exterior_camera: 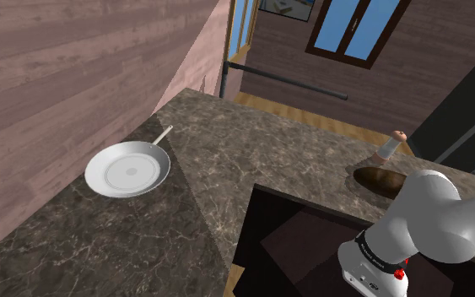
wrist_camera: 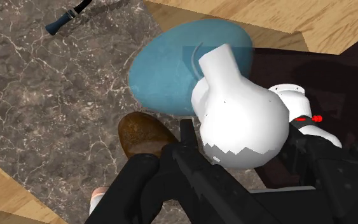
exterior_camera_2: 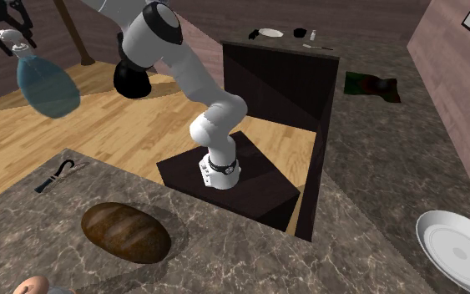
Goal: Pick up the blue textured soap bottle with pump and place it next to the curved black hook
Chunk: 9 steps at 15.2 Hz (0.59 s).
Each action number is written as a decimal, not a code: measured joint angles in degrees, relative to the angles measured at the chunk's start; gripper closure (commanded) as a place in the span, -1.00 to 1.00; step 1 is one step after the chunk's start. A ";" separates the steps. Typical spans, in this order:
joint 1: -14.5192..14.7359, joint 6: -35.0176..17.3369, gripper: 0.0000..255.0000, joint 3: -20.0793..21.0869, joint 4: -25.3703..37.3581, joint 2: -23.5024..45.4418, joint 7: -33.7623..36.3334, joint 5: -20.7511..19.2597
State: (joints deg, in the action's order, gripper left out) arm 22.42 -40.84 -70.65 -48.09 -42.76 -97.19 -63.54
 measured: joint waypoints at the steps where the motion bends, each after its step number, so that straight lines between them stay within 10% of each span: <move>1: -2.29 -0.87 1.00 1.59 -3.10 -1.00 1.56 0.90; 9: -12.13 -5.92 1.00 7.76 -19.05 -7.49 8.71 3.72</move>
State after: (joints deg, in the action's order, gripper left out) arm 10.29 -46.76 -62.89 -67.14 -50.26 -88.49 -59.82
